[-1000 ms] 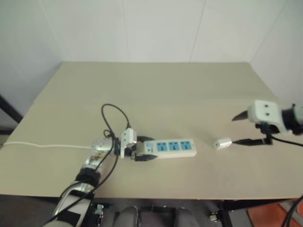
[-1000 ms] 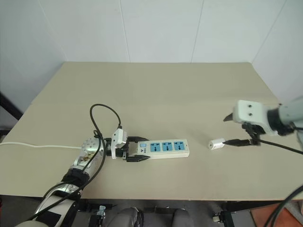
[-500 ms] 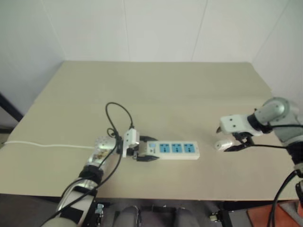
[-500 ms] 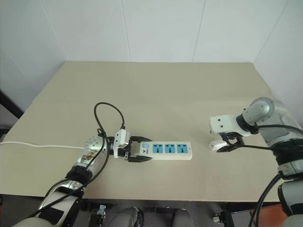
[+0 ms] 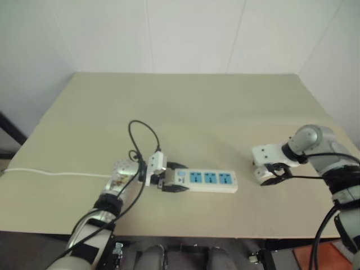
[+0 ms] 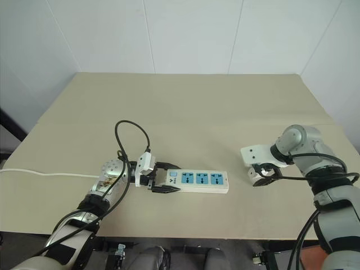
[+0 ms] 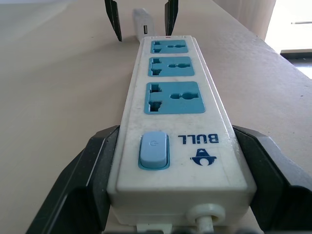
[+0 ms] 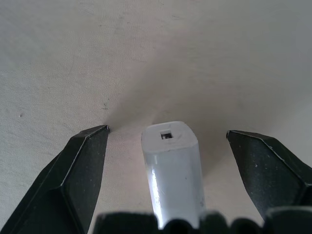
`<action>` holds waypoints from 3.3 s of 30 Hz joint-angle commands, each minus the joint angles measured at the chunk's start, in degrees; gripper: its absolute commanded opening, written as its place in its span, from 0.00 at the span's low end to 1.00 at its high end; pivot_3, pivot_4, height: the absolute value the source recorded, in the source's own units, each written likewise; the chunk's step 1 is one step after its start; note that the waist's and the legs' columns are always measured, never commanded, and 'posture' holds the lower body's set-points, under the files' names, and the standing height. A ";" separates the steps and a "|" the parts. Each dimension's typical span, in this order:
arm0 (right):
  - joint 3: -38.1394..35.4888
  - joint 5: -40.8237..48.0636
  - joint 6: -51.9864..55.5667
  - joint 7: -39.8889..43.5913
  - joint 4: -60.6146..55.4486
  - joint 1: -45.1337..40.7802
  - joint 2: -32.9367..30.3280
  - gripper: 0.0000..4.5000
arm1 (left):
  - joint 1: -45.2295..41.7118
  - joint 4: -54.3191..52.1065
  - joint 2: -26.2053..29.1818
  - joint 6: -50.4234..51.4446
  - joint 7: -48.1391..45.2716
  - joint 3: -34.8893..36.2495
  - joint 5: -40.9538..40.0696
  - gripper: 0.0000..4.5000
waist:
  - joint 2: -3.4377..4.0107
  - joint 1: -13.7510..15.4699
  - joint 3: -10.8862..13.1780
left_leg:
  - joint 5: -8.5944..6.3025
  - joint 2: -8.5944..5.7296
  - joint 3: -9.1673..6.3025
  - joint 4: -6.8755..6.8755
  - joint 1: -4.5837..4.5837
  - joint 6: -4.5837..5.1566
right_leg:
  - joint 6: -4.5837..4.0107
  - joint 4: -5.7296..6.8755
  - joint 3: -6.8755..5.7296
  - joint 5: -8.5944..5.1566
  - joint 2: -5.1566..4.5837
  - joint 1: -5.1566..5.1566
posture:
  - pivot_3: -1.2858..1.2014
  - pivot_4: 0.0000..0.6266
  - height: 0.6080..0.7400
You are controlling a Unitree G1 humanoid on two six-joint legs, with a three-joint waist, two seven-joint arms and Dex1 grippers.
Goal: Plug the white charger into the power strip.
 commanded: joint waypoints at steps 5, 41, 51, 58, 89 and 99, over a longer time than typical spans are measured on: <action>-0.15 -0.99 -0.34 0.26 -0.41 0.32 0.35 0.81 | 1.75 0.24 0.16 1.16 -1.57 -3.26 2.79 0.73 | 0.00 -0.15 0.00 | 0.00 0.00 0.00 0.00 0.02 0.00 | 0.00 0.00 0.01 0.00 0.00 0.02 | 0.52 0.24 1.00; -24.57 37.82 28.76 -19.13 -31.31 15.19 27.03 0.26 | 1.13 1.00 0.54 1.69 -1.29 -3.40 2.85 0.73 | -0.13 -0.65 -0.12 | -0.02 0.04 -0.10 -0.04 0.12 -0.06 | -0.02 0.31 0.05 0.00 0.04 -0.08 | 0.52 0.24 1.00; -22.39 38.99 21.20 -19.53 -29.28 19.81 33.20 0.26 | 1.94 0.10 0.60 1.82 -1.00 -3.46 2.80 0.73 | -0.13 -0.65 -0.12 | -0.02 0.03 -0.11 -0.04 0.14 -0.05 | -0.01 0.31 0.03 0.00 0.05 -0.06 | 0.52 0.24 1.00; -20.77 38.31 17.54 -19.13 -27.92 21.67 33.47 0.26 | 2.25 -0.28 0.62 1.89 -0.92 -3.49 2.72 0.73 | -0.13 -0.67 -0.12 | -0.02 0.03 -0.11 -0.04 0.15 -0.05 | -0.01 0.31 0.03 0.00 0.06 -0.06 | 0.52 0.24 1.00; -17.15 36.25 11.60 -19.18 -21.07 22.75 33.44 0.26 | 2.27 -0.06 0.63 1.51 -0.92 -3.69 2.95 0.73 | -0.13 -0.72 -0.12 | -0.03 0.03 -0.11 -0.05 0.21 -0.05 | -0.01 0.30 0.03 0.00 0.06 0.00 | 0.52 0.24 1.00; -17.09 35.93 11.36 -19.09 -19.68 23.11 33.04 0.26 | 2.24 -0.11 0.72 1.56 -0.74 -3.66 3.04 0.73 | -0.13 -0.73 -0.12 | -0.03 0.04 -0.11 -0.05 0.23 -0.05 | -0.01 0.29 0.03 0.00 0.06 0.01 | 0.52 0.24 1.00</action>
